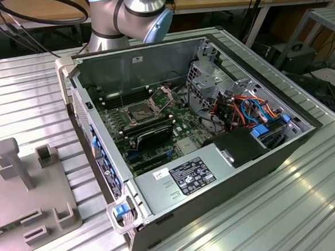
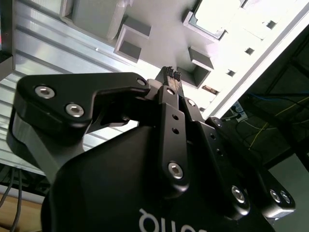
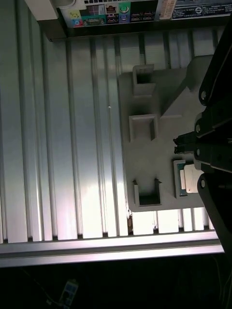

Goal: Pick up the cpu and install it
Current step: 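Reach for the cpu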

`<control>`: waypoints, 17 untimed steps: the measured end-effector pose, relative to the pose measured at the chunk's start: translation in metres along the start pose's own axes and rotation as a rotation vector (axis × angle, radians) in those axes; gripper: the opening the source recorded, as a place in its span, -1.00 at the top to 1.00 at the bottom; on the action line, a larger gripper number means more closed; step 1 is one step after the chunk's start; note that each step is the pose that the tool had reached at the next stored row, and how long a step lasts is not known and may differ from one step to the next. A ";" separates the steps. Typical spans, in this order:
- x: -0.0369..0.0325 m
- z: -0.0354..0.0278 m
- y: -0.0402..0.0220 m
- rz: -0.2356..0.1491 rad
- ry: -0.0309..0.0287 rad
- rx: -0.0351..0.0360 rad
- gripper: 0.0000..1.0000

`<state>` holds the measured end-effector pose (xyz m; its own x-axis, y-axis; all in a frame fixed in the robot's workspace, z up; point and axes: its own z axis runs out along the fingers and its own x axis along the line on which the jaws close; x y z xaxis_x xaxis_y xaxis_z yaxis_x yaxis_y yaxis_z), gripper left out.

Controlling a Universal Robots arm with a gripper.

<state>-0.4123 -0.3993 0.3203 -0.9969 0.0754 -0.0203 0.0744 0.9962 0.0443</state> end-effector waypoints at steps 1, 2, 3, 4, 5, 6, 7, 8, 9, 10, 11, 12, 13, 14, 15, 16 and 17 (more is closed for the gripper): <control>0.0018 0.0000 -0.0002 0.000 0.0000 0.0000 0.79; 0.0029 0.0000 -0.0002 0.000 -0.0001 -0.0001 0.79; 0.0035 0.0000 -0.0003 0.000 0.0000 -0.0001 0.79; 0.0036 0.0000 -0.0003 0.000 -0.0001 -0.0001 0.79; 0.0036 0.0000 -0.0003 0.000 -0.0001 -0.0001 0.79; 0.0039 -0.0001 -0.0003 0.000 0.0000 0.0000 0.79; 0.0042 -0.0001 -0.0003 0.000 0.0000 0.0000 0.79; 0.0042 -0.0001 -0.0004 0.000 0.0000 -0.0001 0.79; 0.0042 -0.0001 -0.0004 0.000 0.0000 0.0000 0.79; 0.0042 -0.0001 -0.0004 0.000 0.0000 0.0000 0.79; 0.0042 0.0000 -0.0004 0.000 -0.0001 -0.0001 0.79; 0.0042 -0.0001 -0.0004 0.000 0.0000 0.0000 0.79; 0.0042 -0.0001 -0.0004 0.000 0.0000 0.0000 0.79; 0.0043 0.0000 -0.0004 0.000 0.0000 0.0000 0.79; 0.0043 0.0001 -0.0004 0.000 0.0001 0.0001 0.79; 0.0043 0.0004 -0.0004 0.000 0.0001 0.0000 0.79; 0.0043 0.0007 -0.0004 0.000 0.0000 -0.0001 0.79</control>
<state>-0.4165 -0.3993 0.3195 -0.9970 0.0753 -0.0203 0.0743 0.9962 0.0444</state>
